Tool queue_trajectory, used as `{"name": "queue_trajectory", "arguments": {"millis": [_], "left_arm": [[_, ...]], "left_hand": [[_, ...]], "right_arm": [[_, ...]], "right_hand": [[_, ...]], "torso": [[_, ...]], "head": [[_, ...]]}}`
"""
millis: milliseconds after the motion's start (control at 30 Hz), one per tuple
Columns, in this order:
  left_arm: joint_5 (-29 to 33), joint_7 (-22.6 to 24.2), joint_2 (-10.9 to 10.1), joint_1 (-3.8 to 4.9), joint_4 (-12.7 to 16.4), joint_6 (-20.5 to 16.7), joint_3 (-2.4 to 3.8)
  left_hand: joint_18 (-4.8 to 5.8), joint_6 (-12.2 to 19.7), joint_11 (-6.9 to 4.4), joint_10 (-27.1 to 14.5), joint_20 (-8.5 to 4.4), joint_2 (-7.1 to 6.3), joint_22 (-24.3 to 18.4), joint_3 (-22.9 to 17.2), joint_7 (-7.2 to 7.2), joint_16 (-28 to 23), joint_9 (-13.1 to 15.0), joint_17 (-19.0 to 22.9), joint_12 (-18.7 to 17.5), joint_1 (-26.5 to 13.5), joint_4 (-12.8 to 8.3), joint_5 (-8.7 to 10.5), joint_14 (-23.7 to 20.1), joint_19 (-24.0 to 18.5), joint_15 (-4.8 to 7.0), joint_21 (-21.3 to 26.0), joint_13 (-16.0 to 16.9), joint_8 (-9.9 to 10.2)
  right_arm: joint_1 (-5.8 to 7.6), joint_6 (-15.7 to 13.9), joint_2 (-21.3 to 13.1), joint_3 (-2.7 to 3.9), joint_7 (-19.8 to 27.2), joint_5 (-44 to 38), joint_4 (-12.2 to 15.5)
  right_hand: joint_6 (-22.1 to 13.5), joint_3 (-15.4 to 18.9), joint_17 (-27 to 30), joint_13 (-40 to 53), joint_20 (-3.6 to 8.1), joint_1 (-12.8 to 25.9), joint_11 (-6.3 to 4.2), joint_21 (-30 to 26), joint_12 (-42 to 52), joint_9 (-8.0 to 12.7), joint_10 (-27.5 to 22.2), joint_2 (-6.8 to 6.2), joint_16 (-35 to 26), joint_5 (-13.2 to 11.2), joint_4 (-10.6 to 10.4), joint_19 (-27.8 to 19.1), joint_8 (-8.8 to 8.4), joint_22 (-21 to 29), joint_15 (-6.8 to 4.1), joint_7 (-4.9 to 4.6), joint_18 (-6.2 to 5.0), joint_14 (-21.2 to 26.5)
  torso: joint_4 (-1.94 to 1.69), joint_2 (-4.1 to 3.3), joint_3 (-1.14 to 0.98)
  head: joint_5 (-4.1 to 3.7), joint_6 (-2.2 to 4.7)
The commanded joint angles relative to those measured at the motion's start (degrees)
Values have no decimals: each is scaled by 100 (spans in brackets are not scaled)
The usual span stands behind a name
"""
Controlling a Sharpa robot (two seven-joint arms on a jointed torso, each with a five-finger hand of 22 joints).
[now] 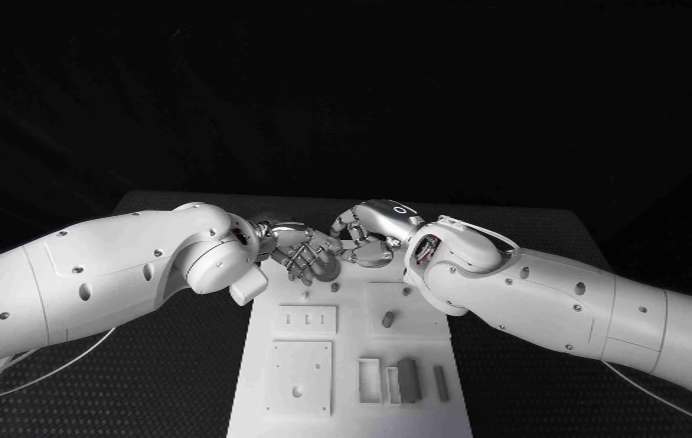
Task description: Assemble the parts on the task board
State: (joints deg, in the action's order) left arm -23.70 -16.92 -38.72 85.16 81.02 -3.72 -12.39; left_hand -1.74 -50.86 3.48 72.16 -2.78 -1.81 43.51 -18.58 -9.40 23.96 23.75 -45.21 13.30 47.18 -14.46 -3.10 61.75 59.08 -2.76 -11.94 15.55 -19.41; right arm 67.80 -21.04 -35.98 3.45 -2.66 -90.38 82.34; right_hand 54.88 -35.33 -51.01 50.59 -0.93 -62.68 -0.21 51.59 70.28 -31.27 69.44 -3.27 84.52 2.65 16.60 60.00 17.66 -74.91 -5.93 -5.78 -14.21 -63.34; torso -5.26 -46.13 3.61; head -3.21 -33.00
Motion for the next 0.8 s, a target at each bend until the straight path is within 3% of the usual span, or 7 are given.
{"name": "queue_trajectory", "arguments": {"millis": [33,267,500,800], "left_arm": [[14,27,22,2,14,-126,0],[54,104,9,2,26,-191,0],[62,82,35,1,49,-226,-1],[62,99,39,0,67,-186,-1]], "left_hand": [[-63,-33,-4,-51,-32,59,7,-1,28,-20,-9,-16,26,-12,-38,27,15,8,25,39,14,21],[-62,-52,-7,-52,-32,103,13,-13,33,-35,-9,-44,35,23,-84,27,27,17,26,44,47,18],[-60,-46,-7,-57,-33,153,21,-24,30,-52,-14,-72,41,62,-135,27,38,27,28,47,79,30],[-56,-81,-10,-65,-35,200,37,-32,37,-81,-10,-119,53,178,-205,28,55,38,29,52,135,21]], "right_arm": [[0,113,13,2,-27,-26,0],[0,152,32,2,-25,-13,-13],[0,220,38,2,-1,-25,0],[0,237,60,2,-9,-66,-41]], "right_hand": [[44,22,5,-10,20,-10,-19,28,-5,-6,-14,-49,4,13,5,11,-19,-92,-40,-27,-79,7],[45,25,6,-10,20,-4,-19,28,-6,-7,-14,-52,3,13,4,14,-20,-91,-41,-27,-79,6],[47,27,7,-10,20,0,-19,28,-7,-8,-14,-54,3,13,2,15,-20,-90,-41,-27,-79,5],[48,27,8,-10,19,4,-19,27,-8,-9,-14,-52,2,13,1,16,-20,-89,-40,-27,-79,4]], "torso": [[1,3,4],[1,2,8],[-16,9,12],[4,4,4]], "head": [[7,0],[6,-14],[-35,21],[-17,24]]}}
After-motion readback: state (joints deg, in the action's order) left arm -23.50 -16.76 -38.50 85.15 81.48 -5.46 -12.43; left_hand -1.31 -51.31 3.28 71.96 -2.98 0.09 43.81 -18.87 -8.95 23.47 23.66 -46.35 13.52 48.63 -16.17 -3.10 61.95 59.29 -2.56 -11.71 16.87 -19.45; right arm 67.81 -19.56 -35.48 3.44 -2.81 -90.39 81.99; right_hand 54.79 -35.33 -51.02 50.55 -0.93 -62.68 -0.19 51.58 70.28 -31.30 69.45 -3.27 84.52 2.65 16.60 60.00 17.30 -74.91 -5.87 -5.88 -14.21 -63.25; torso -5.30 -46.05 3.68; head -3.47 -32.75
